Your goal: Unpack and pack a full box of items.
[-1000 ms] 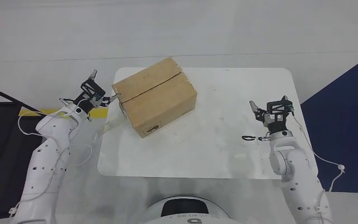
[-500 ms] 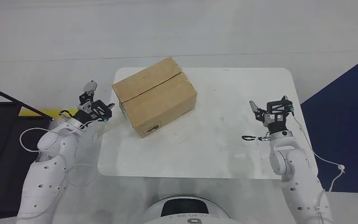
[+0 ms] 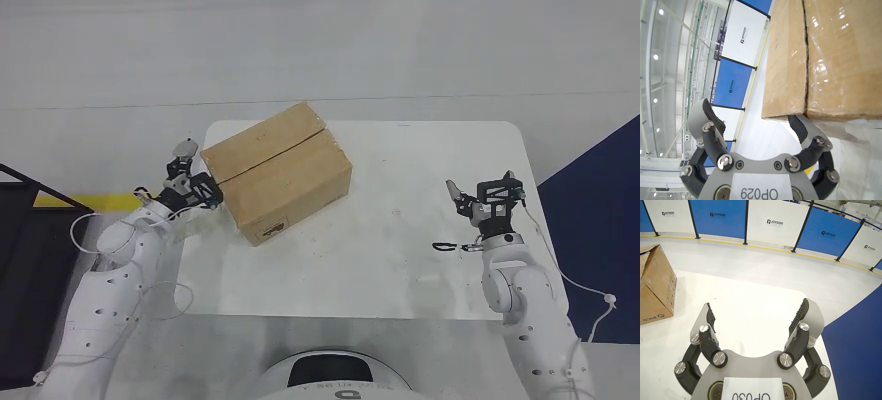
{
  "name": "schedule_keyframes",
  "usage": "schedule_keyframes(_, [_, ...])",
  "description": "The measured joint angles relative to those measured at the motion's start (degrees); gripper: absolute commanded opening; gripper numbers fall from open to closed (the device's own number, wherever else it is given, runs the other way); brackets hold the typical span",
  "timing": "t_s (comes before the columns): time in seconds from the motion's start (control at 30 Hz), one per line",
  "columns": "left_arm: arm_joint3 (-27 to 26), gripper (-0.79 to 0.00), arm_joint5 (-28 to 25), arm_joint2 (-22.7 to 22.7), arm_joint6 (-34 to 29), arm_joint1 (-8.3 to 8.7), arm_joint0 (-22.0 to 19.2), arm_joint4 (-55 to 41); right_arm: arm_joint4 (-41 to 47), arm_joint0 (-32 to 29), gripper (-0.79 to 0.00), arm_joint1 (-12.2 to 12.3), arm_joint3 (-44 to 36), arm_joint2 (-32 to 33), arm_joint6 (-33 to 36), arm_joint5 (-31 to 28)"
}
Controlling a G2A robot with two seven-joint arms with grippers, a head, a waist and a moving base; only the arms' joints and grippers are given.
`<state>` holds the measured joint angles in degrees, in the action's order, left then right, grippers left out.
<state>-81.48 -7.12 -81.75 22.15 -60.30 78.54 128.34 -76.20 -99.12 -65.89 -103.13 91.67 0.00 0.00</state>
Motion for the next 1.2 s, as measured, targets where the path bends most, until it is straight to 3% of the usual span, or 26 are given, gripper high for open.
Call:
schedule_keyframes(0.23, [-1.5,0.000,-0.6,-1.3,-3.1,-0.45,-2.4,-7.0,0.0,0.0,0.000,0.0,0.0,0.0,0.0,0.0])
schedule_keyframes(0.4, [2.8,0.000,1.6,-0.5,-7.5,-1.41,-8.7,-12.2,0.0,0.0,0.000,0.0,0.0,0.0,0.0,0.0])
schedule_keyframes(0.53, [11.1,0.000,1.8,1.1,-8.7,-2.49,-16.1,-18.5,0.0,0.0,0.000,0.0,0.0,0.0,0.0,0.0])
schedule_keyframes(0.8, [36.5,0.000,2.8,8.1,-11.8,-5.50,-31.9,-22.1,0.0,0.0,0.000,0.0,0.0,0.0,0.0,0.0])
schedule_keyframes(0.97, [47.2,0.000,2.6,13.4,-7.4,-7.54,-35.3,-20.7,0.0,0.0,0.000,0.0,0.0,0.0,0.0,0.0])
schedule_keyframes(1.2, [53.0,0.000,0.0,17.0,-1.1,-8.82,-36.4,-19.4,0.0,0.0,0.000,0.0,0.0,0.0,0.0,0.0])
